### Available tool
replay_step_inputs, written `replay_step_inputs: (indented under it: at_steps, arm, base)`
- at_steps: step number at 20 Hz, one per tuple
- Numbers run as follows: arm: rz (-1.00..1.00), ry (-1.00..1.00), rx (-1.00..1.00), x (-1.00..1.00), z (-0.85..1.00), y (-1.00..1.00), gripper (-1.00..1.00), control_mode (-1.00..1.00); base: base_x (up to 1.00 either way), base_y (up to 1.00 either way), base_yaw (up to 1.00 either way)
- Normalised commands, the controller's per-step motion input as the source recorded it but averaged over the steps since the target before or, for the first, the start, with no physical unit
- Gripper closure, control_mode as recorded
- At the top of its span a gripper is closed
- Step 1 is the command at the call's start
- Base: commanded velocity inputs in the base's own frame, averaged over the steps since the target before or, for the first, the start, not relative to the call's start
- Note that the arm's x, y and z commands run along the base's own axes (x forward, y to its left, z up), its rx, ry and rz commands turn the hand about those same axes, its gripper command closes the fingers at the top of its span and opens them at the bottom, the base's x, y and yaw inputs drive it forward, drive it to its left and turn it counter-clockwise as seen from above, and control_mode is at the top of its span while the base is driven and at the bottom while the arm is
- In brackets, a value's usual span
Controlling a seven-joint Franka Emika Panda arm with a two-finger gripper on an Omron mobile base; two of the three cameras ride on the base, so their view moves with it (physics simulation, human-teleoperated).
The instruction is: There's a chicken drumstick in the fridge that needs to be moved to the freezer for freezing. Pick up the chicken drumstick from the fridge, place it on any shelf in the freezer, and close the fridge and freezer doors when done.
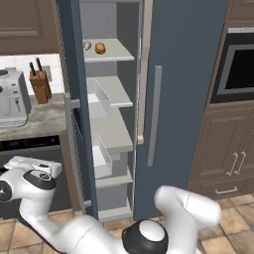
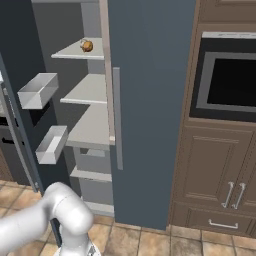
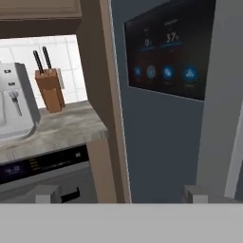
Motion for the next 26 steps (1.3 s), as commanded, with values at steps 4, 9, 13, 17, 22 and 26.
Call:
replay_step_inputs:
  at_steps: [4, 9, 13, 17, 22, 26]
  arm:
    - [0.00, -0.01, -0.01, 0.65, -0.49, -0.13, -1.00, -1.00]
    - [0.00, -0.01, 0.00, 0.68, -0.53, -0.25, -1.00, -1.00]
    - [0.00, 0.00, 0.00, 0.62, -0.45, -0.32, -1.00, -1.00]
    - [0.00, 0.00, 0.00, 0.60, -0.43, -0.28, -1.00, -1.00]
    - [0.00, 0.00, 0.00, 0.37, -0.24, -0.50, -1.00, -1.00]
    - [0.00, 0.00, 0.00, 0.17, -0.02, -0.97, -1.00, -1.00]
  base:
    - [0.00, 0.00, 0.00]
    - [0.00, 0.00, 0.00]
    - [0.00, 0.00, 0.00]
    - [0.00, 0.00, 0.00]
    - [0.00, 0.00, 0.00]
    - [0.00, 0.00, 0.00]
